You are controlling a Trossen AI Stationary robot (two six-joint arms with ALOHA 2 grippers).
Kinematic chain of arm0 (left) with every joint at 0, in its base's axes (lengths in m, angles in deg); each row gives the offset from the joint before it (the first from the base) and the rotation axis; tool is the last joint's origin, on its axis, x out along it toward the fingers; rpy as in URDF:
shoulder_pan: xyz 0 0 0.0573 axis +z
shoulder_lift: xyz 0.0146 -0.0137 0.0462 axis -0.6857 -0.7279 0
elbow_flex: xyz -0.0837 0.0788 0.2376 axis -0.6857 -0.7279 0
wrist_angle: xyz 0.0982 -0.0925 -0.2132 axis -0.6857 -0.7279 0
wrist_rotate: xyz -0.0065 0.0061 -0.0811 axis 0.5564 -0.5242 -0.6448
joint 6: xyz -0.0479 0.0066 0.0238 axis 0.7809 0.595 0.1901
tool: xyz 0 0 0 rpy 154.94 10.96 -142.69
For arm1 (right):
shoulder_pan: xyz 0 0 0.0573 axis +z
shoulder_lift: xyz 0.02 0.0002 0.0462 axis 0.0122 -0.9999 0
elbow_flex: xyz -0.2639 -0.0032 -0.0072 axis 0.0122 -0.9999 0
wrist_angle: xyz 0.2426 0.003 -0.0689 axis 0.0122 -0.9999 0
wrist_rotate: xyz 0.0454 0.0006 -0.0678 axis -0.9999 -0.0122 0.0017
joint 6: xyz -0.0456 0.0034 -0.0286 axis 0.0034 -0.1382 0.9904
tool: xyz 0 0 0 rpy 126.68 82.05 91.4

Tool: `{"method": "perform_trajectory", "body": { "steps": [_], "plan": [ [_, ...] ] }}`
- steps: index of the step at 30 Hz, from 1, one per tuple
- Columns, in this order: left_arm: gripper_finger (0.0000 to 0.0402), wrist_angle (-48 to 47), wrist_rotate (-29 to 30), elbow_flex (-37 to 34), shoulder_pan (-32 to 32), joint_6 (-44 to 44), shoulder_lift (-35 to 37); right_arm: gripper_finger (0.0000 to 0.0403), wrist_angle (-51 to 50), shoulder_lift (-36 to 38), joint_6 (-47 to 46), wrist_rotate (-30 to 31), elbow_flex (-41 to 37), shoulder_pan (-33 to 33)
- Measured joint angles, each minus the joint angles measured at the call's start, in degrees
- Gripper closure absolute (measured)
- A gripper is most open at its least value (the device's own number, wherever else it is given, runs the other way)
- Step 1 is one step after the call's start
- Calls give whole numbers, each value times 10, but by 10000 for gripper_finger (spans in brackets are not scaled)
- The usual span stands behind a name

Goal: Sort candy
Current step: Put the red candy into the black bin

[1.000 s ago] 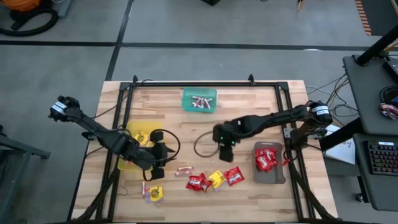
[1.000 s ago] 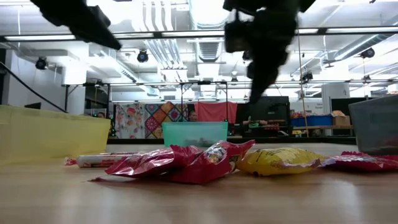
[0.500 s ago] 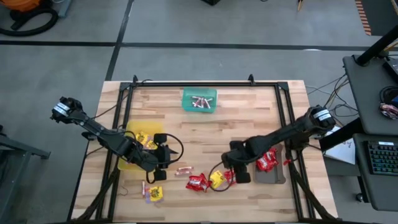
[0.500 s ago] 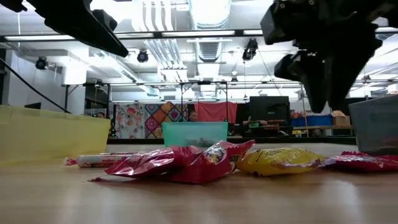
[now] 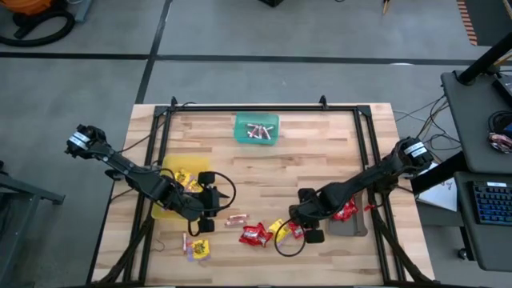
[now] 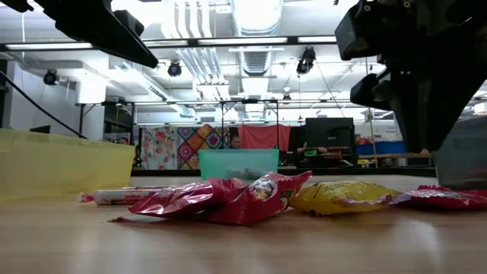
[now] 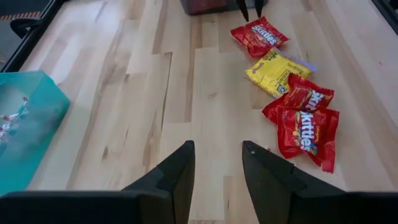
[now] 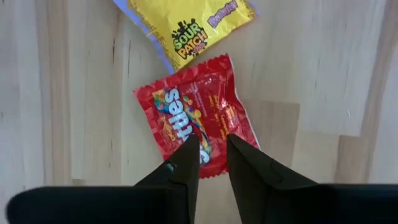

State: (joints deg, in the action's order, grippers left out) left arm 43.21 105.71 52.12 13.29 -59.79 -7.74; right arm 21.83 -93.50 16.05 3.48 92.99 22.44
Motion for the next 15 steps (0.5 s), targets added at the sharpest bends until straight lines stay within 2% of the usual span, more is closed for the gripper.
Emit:
{"method": "perform_trajectory", "body": {
  "steps": [9, 15],
  "plan": [
    [284, 0, -3, 0, 0, 11, 0, 366, 51, 0, 5, 1, -16, -2],
    [284, 0, -4, 0, 0, 29, 0, 375, 66, 0, 10, 0, -45, -2]
  ]
}}
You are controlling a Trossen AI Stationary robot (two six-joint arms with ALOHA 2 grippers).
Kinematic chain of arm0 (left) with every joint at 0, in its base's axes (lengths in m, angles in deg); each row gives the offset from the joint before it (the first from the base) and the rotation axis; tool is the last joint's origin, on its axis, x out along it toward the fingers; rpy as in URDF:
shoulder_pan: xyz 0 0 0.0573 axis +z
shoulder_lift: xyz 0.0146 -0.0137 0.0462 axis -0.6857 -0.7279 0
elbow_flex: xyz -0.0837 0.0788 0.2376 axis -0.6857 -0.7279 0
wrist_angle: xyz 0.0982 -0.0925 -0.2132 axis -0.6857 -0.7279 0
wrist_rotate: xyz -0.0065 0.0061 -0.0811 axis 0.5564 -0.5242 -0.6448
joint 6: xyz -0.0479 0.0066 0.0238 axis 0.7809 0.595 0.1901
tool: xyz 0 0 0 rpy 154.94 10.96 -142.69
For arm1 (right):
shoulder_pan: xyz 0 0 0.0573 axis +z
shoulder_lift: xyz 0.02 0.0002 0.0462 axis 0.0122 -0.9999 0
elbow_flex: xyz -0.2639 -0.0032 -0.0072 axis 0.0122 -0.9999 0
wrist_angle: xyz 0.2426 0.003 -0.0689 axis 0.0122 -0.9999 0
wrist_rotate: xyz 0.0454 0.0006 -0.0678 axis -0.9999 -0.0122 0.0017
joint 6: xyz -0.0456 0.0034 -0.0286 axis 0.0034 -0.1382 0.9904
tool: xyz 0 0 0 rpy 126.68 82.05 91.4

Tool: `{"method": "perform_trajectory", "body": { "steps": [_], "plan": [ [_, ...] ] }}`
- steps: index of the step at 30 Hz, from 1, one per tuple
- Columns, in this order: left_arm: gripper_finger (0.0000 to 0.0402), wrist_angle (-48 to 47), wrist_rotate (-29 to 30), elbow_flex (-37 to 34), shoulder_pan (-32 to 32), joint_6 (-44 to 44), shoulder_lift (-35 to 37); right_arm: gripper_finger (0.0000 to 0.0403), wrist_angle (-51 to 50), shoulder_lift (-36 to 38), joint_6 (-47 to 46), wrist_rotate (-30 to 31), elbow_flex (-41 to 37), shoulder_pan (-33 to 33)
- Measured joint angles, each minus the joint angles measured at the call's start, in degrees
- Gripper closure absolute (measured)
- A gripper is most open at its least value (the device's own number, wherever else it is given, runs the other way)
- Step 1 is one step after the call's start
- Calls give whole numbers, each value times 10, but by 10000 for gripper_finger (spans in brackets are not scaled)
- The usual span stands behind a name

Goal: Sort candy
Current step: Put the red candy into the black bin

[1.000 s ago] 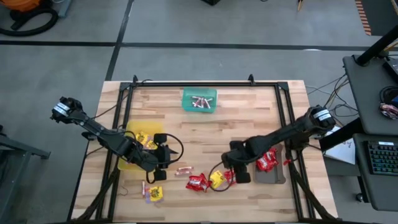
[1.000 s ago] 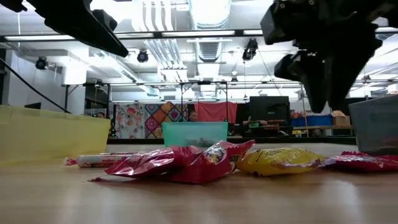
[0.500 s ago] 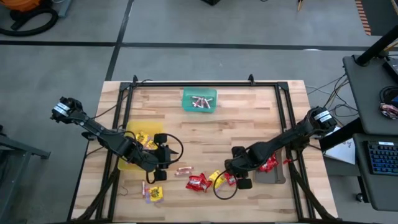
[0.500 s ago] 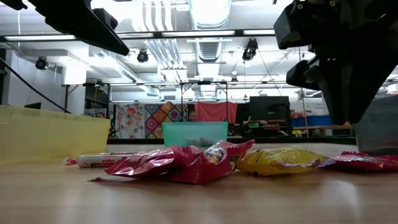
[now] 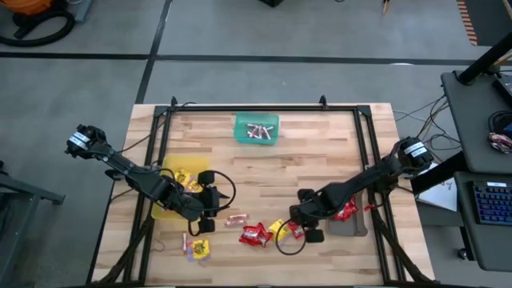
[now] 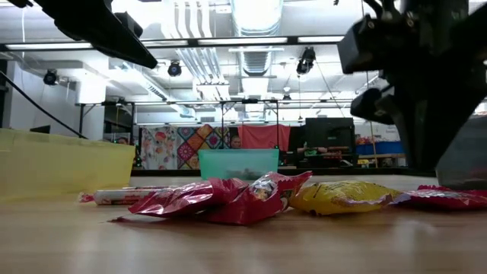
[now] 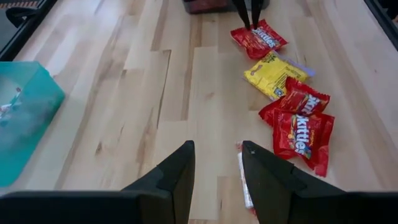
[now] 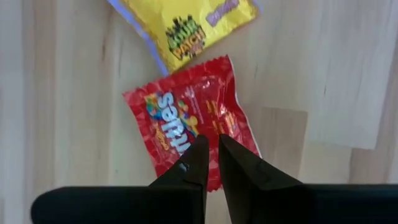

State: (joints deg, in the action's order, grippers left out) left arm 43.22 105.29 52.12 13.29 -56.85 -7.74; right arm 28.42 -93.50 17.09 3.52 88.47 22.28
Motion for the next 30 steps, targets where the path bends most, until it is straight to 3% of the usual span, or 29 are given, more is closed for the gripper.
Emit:
{"method": "perform_trajectory", "body": {
  "steps": [13, 20, 22, 27, 30],
  "plan": [
    [284, 1, 0, 0, 0, 16, 0, 375, 108, 0, 23, 17, -56, -21],
    [284, 2, 1, 0, 0, 16, 0, 375, 108, 2, 24, 69, -54, -51],
    [284, 3, 3, 0, 0, 16, 0, 375, 103, 7, 24, 37, -43, -60],
    [284, 1, 3, 0, 0, 16, 0, 375, 97, 8, -20, -130, -27, -64],
    [284, 1, 5, 0, 0, 14, 0, 375, 95, -8, -70, -169, -29, -57]
  ]
}}
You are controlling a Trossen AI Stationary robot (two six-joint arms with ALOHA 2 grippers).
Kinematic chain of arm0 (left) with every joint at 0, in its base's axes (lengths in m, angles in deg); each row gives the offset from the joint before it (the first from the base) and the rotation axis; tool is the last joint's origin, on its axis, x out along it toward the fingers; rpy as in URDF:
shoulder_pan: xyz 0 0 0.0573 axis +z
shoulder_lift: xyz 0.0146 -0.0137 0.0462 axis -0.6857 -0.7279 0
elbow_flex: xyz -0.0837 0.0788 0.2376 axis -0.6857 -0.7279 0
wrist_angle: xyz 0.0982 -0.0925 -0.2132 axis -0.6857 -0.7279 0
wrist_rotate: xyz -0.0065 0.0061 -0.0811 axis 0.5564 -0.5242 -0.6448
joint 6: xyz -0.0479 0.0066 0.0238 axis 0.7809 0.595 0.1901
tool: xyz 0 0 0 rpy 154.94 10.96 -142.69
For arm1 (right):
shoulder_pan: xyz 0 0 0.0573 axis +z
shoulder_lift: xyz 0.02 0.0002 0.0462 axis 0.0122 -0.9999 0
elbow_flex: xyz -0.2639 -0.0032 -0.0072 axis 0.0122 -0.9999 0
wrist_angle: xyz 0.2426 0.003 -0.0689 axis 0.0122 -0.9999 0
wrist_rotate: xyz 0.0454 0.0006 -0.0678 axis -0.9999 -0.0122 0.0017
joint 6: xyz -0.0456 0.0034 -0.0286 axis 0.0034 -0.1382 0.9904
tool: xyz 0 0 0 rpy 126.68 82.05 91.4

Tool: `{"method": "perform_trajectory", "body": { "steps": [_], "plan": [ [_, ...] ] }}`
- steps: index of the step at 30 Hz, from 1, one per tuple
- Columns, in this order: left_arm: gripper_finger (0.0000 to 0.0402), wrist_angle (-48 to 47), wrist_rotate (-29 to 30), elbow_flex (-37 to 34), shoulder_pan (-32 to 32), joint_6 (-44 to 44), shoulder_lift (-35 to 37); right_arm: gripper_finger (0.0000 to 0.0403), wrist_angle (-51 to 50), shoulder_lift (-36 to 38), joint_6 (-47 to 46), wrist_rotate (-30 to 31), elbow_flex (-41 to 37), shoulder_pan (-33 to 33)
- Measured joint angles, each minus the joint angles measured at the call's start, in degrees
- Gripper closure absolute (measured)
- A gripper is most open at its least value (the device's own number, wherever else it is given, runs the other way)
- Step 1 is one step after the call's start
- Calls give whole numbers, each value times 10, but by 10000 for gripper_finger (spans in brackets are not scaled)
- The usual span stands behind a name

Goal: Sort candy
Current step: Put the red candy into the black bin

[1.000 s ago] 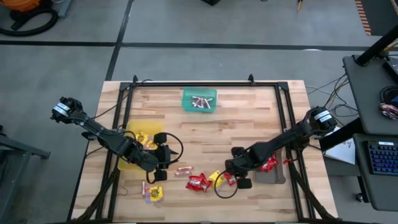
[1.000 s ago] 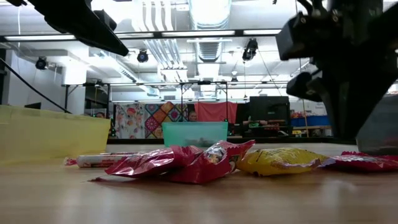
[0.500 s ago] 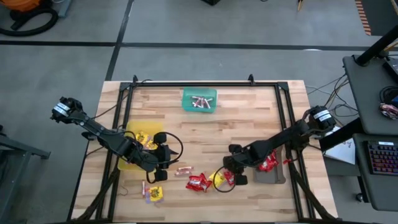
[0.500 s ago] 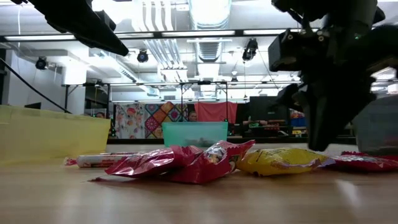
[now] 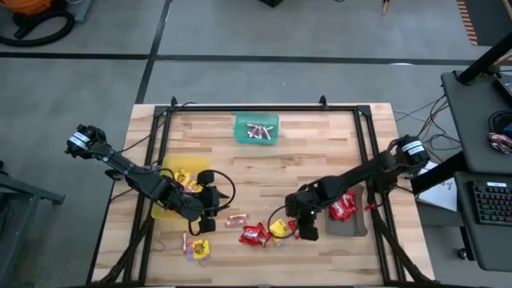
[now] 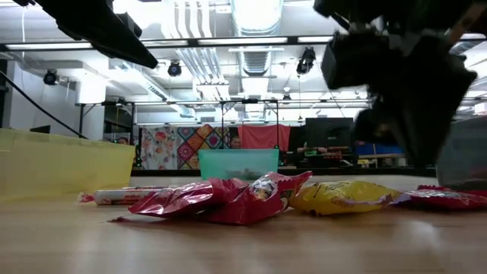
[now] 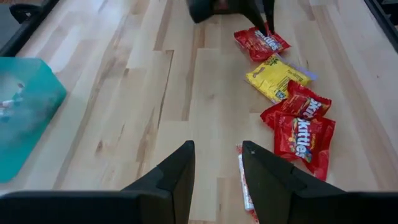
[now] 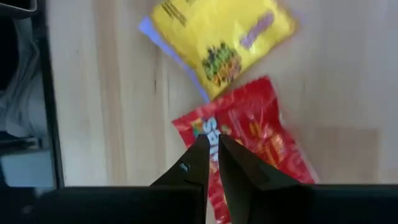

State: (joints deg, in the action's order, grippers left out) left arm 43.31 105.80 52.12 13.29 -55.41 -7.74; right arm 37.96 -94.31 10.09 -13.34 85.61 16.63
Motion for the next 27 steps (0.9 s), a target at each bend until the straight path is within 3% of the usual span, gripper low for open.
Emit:
{"method": "perform_trajectory", "body": {
  "steps": [5, 15, 23, 27],
  "plan": [
    [284, 0, 33, 0, 1, -23, 0, 375, -33, -34, 2, 18, -2, 15],
    [283, 0, 74, 0, 1, -48, 0, 376, -30, -27, 80, 203, 27, -42],
    [283, 1, 74, 0, 1, -24, 0, 375, -25, 13, 242, 193, 71, -73],
    [283, 1, 74, 0, 1, -10, 0, 370, -22, 18, 270, 227, 71, -73]
  ]
}}
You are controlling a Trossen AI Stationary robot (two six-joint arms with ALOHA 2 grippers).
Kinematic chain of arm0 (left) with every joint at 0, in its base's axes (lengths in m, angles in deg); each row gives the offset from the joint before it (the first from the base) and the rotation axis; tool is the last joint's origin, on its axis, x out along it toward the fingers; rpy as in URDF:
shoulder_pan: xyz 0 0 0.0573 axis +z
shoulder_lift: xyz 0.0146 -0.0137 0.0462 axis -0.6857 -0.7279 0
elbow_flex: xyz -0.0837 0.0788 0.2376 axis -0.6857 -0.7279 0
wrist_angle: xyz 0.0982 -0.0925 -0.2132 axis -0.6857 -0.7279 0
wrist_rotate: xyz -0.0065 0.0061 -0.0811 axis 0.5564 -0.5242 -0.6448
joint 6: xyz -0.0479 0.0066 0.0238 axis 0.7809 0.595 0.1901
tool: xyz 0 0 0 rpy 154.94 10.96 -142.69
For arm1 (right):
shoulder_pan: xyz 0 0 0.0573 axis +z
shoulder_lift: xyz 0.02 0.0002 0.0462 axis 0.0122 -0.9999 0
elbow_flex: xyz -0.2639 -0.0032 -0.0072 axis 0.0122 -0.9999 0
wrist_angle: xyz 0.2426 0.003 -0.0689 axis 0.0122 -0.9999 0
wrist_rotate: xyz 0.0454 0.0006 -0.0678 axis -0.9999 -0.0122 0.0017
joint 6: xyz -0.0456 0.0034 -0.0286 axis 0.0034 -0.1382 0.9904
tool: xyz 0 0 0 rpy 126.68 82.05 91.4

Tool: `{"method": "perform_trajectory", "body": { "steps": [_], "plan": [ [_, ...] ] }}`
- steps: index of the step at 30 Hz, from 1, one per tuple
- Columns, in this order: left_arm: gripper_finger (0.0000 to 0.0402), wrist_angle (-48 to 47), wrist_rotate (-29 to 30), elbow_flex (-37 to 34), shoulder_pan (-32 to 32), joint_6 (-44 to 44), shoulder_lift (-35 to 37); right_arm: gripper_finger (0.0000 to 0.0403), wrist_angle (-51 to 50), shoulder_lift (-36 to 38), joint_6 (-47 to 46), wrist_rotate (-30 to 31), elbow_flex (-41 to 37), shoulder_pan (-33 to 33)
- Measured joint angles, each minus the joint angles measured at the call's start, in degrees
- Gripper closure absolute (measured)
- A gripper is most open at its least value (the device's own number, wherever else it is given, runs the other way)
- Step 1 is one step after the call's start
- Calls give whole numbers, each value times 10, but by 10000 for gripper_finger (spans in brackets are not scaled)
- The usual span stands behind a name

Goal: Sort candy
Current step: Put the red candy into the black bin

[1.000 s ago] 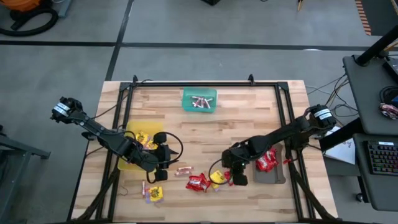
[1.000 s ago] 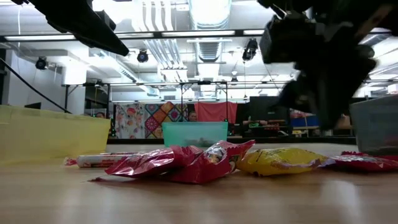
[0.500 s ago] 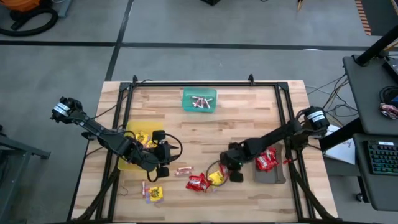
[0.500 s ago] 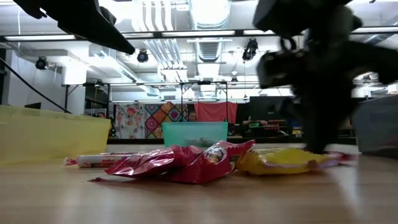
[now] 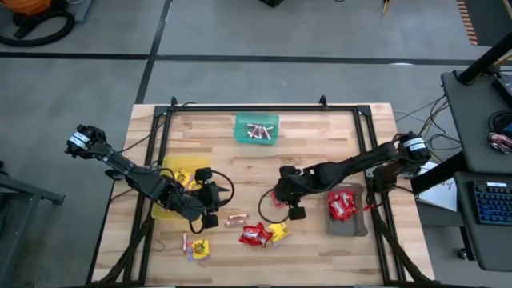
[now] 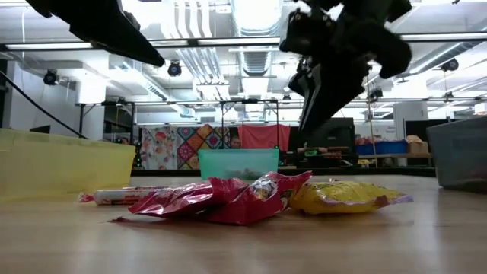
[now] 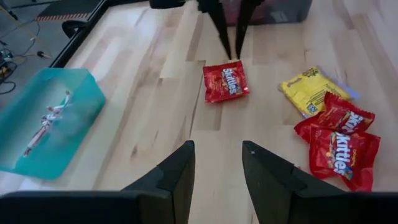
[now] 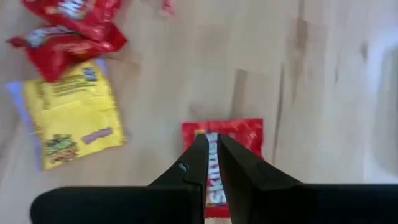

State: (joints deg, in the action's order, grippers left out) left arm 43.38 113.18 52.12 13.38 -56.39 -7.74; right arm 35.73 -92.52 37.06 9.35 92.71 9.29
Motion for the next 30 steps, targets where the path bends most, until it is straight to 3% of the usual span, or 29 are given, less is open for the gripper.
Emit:
{"method": "perform_trajectory", "body": {
  "steps": [6, 13, 21, 25, 30],
  "plan": [
    [283, 4, 0, 0, 0, 7, 0, 317, -18, -3, -37, -1, -2, -3],
    [283, 4, 5, 0, 0, 7, 0, 193, -60, -3, -116, 60, -17, -3],
    [283, 8, 8, 0, 0, 7, 0, 76, -23, -3, -120, 61, -40, 1],
    [283, 8, 8, 0, 0, 7, 0, 46, -11, -3, -113, 62, -42, 1],
    [284, 8, 8, 0, 0, 7, 0, 41, 40, -3, -97, 62, -58, 1]
  ]
}}
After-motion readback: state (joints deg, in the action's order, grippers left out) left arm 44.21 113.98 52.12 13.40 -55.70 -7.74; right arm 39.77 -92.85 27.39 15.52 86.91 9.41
